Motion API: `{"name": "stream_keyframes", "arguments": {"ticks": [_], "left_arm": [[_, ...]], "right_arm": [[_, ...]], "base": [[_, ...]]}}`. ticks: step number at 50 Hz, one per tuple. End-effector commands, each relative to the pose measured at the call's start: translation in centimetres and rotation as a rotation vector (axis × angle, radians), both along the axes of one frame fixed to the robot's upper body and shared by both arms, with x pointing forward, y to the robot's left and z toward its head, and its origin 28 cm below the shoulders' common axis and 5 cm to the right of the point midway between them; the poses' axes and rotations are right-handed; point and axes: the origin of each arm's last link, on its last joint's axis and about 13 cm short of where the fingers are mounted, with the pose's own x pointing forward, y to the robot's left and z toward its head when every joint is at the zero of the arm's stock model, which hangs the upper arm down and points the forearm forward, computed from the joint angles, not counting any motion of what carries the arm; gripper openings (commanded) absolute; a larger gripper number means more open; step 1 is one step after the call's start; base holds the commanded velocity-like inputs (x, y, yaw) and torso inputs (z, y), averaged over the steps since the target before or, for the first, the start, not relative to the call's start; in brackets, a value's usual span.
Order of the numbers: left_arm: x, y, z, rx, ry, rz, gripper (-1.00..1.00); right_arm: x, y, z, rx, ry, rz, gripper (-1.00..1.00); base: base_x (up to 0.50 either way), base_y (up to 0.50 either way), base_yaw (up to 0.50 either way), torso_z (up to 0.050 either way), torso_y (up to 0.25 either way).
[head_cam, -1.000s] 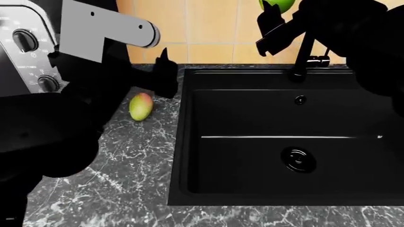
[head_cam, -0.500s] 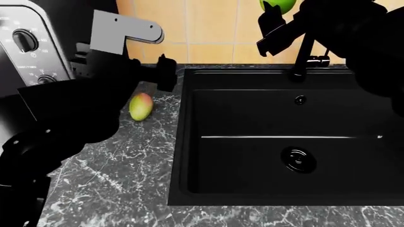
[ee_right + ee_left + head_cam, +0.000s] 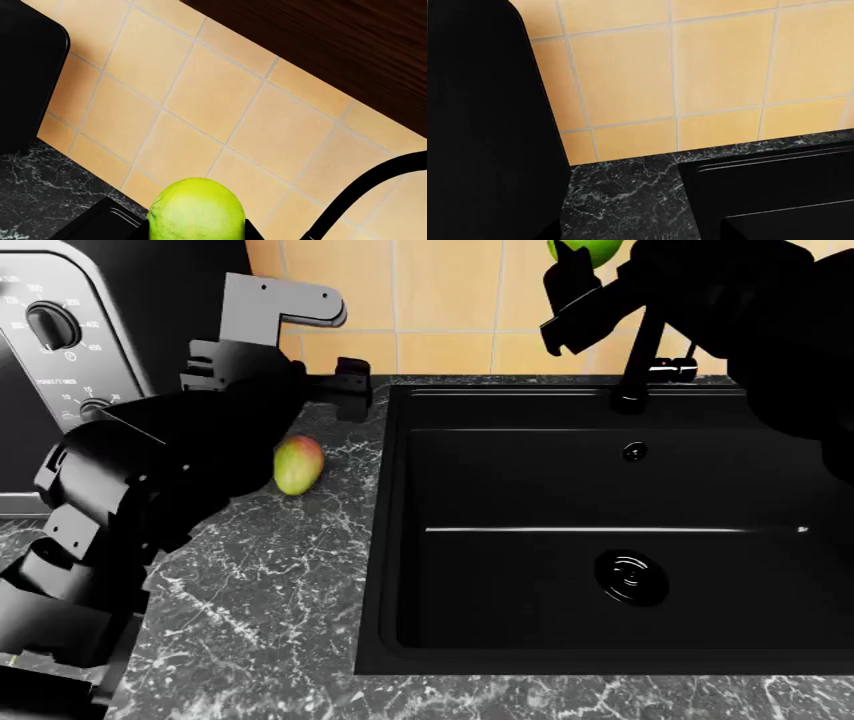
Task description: Pick up the fruits and vegetables and place them in the sink. Turn on the sink faucet to wash them. Then turn the sink off and put them in the tray.
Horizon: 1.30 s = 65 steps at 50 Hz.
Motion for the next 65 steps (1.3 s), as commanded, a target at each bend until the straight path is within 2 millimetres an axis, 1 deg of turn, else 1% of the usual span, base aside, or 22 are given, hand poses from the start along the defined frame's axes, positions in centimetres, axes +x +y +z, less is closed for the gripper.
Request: {"name": "stream_keyframes", "arguments": {"ticks": [1, 8, 15, 36, 43, 52, 65], "left_arm": [[2.8, 0.5, -1.5, 0.034, 0.081, 0.051, 1.00], [3.2, 1.1, -2.6, 0.067, 0.134, 0.092, 1.00], [3.4, 1.7, -3.1, 0.059, 0.159, 0.118, 1.00], [3.6, 1.8, -4.0, 0.059, 0.223, 0.094, 1.00], [2.7, 2.2, -4.1, 0.033, 0.233, 0.097, 1.00], [1.9, 2.7, -5.1, 0.016, 0.259, 0.116, 1.00], [2.0, 3.2, -6.4, 0.008, 0.304, 0.157, 1.00]], "right_arm": [[0.0, 0.0, 0.2, -0.001, -0.012, 0.002, -1.00], [0.1, -0.1, 0.0, 0.001, -0.010, 0.002, -1.00], [0.1, 0.0, 0.1, 0.000, -0.011, 0.004, -1.00], [0.0, 0.0, 0.5, 0.000, -0.016, -0.001, -1.00], [-0.1, -0.1, 0.6, 0.000, -0.017, -0.005, -1.00], [0.0, -0.1, 0.7, -0.002, -0.019, -0.005, -1.00], [0.0, 0.0, 0.8, -0.002, -0.020, -0.004, -1.00]], "base": [[0.00, 0.00, 0.00, 0.000, 0.000], [0.00, 0.00, 0.00, 0.000, 0.000], [0.00, 0.00, 0.00, 0.000, -0.033], [0.00, 0.00, 0.00, 0.000, -0.087], [0.00, 0.00, 0.00, 0.000, -0.003], [0.00, 0.00, 0.00, 0.000, 0.000], [0.00, 0.00, 0.00, 0.000, -0.001]]}}
